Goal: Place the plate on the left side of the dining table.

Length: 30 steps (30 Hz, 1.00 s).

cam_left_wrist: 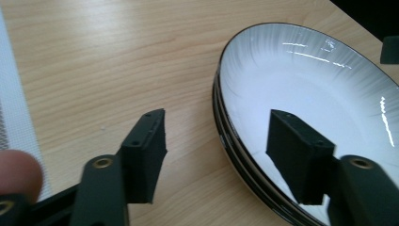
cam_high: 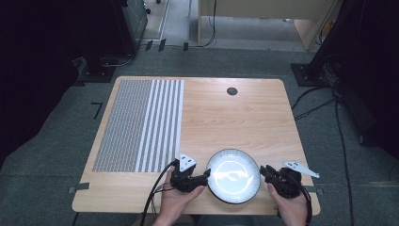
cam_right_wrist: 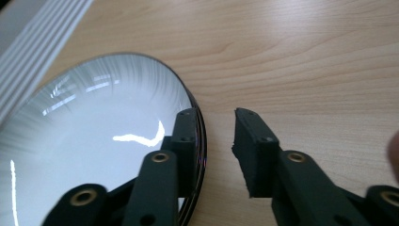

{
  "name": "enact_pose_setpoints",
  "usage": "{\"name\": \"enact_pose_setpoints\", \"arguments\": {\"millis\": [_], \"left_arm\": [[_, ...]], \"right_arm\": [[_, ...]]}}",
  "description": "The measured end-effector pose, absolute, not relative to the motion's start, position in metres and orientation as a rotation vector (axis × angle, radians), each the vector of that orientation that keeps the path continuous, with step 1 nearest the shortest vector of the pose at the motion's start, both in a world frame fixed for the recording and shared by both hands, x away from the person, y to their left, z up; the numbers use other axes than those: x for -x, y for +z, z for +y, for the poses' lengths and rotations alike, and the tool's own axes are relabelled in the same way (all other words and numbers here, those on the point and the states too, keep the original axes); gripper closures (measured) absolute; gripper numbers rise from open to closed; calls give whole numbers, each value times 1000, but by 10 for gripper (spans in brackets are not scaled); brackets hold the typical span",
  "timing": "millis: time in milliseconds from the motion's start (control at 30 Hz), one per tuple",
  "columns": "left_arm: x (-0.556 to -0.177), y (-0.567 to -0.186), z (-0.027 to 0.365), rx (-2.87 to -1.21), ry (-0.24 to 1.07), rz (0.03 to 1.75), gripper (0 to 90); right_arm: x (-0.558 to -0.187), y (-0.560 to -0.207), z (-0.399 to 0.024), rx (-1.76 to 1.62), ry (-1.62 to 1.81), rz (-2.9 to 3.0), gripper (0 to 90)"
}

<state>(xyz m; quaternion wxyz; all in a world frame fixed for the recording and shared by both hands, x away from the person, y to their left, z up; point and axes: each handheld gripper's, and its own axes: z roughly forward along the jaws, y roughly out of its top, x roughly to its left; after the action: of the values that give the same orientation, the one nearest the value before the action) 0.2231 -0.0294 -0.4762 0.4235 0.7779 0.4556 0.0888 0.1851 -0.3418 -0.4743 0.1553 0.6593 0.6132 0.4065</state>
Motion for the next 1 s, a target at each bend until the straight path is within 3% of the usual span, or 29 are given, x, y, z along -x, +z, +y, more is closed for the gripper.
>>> {"name": "enact_pose_setpoints", "arguments": {"millis": [167, 433, 1000], "left_arm": [[-224, -481, -34, -1971, 190, 1130, 536], [-223, -485, -35, -1989, 140, 1091, 693], [-226, -485, -35, -1987, 114, 1097, 700]], "right_arm": [[-187, -476, -340, -1883, 1181, 1827, 827], [-190, -479, -338, -1962, 1150, 1855, 851], [-195, -483, -348, -2201, 1230, 1792, 851]]}}
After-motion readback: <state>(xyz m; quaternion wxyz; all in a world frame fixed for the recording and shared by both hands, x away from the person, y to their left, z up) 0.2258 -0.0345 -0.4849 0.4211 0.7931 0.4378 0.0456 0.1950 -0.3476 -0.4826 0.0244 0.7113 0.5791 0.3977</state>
